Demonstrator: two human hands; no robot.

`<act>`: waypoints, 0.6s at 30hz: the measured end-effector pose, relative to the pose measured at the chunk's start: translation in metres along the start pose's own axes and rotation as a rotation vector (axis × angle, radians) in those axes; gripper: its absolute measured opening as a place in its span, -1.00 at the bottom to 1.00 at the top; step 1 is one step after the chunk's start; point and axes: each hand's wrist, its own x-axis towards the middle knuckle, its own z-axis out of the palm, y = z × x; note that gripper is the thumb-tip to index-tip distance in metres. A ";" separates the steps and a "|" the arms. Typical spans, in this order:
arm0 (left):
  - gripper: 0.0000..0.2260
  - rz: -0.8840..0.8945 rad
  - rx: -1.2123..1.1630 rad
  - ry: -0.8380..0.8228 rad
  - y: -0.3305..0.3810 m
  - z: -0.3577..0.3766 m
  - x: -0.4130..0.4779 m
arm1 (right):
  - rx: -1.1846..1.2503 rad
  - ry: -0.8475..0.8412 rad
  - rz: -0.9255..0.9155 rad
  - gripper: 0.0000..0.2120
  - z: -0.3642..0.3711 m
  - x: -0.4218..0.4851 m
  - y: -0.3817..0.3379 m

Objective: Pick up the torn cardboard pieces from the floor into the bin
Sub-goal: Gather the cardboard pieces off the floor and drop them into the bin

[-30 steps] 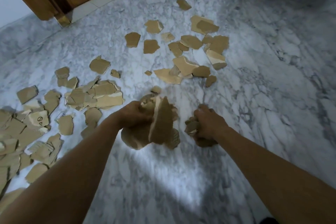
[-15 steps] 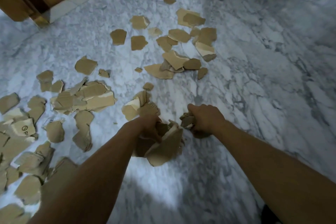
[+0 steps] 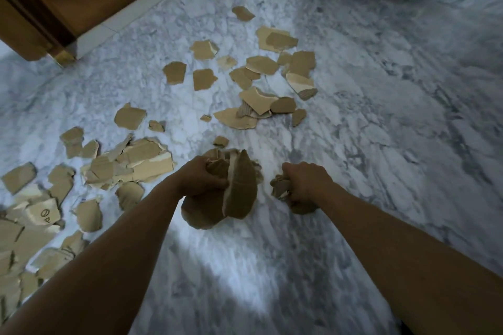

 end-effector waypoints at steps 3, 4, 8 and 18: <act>-0.73 0.041 -0.041 0.048 0.006 0.000 0.002 | 0.076 -0.052 0.016 -0.61 -0.001 -0.001 0.004; -0.71 0.047 -0.055 0.055 0.009 0.001 0.001 | 0.088 -0.051 0.008 -0.61 0.000 -0.003 0.005; -0.72 0.063 -0.092 0.068 0.022 0.001 0.002 | 0.115 0.004 -0.061 -0.64 0.010 -0.015 0.007; -0.59 0.050 -0.167 0.128 0.044 0.007 0.022 | 0.753 0.132 0.159 -0.60 -0.013 -0.037 0.045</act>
